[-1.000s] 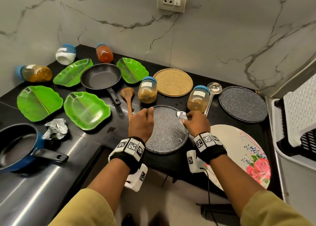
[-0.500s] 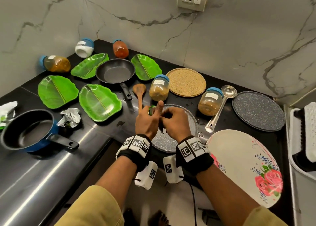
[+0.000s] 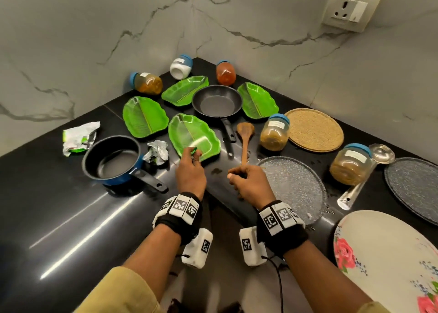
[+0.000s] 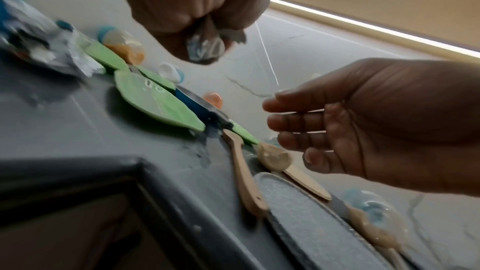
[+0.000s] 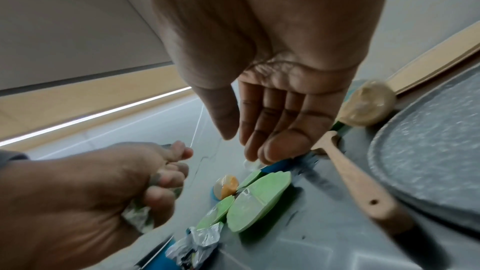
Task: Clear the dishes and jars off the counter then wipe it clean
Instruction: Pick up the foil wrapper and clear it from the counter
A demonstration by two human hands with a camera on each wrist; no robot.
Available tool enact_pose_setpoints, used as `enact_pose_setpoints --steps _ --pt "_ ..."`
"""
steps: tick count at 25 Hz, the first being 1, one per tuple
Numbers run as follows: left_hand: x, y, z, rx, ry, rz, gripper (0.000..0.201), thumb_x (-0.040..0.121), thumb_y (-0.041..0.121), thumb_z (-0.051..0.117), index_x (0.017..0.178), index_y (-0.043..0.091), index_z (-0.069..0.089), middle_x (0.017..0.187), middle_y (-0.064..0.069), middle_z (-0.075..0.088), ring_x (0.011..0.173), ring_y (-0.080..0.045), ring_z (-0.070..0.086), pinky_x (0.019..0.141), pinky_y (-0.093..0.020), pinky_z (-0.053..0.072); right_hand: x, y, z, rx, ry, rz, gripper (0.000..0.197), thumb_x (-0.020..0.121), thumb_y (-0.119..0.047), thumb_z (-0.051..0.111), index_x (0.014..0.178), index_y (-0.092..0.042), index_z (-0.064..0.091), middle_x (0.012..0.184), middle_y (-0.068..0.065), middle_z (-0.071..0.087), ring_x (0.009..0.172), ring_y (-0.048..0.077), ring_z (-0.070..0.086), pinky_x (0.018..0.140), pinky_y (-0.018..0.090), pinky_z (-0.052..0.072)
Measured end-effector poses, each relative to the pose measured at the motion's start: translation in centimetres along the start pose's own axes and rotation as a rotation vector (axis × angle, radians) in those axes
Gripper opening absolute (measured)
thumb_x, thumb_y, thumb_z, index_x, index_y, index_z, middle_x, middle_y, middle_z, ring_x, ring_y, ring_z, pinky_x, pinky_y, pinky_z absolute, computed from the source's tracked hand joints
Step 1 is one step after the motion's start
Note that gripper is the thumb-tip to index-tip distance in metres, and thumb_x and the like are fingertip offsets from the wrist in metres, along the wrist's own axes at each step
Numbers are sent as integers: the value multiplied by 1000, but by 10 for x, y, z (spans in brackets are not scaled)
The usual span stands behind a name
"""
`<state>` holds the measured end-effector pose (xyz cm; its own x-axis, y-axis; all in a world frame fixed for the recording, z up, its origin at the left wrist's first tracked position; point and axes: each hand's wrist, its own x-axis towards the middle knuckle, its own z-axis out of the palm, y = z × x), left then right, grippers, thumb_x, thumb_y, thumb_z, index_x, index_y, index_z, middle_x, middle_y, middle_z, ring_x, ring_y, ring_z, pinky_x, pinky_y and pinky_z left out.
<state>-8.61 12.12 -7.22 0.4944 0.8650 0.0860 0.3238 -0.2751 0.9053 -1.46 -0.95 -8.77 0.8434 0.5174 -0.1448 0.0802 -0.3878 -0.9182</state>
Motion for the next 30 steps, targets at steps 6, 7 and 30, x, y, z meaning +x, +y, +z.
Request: enact_pose_setpoints --steps 6,7,30 --pt "30 -2 -90 161 66 73 62 94 63 26 53 18 40 58 -3 49 68 -30 52 61 -34 33 23 -36 71 -164 -132 -85 9 83 -17 69 89 -14 74 71 -2 66 68 13 60 68 30 51" --pt "38 -4 -102 148 84 99 61 97 56 32 49 18 35 52 -1 42 64 -31 49 59 -34 29 28 -41 84 -190 -142 -103 8 80 -20 70 86 -16 75 71 0 66 68 15 61 70 33 53" --pt "82 -79 -206 180 339 -30 50 92 49 33 54 16 33 51 2 41 58 -30 43 54 -33 25 129 -78 195 -715 -295 -150 16 77 -16 69 92 -19 73 94 10 71 95 30 66 74 26 46"
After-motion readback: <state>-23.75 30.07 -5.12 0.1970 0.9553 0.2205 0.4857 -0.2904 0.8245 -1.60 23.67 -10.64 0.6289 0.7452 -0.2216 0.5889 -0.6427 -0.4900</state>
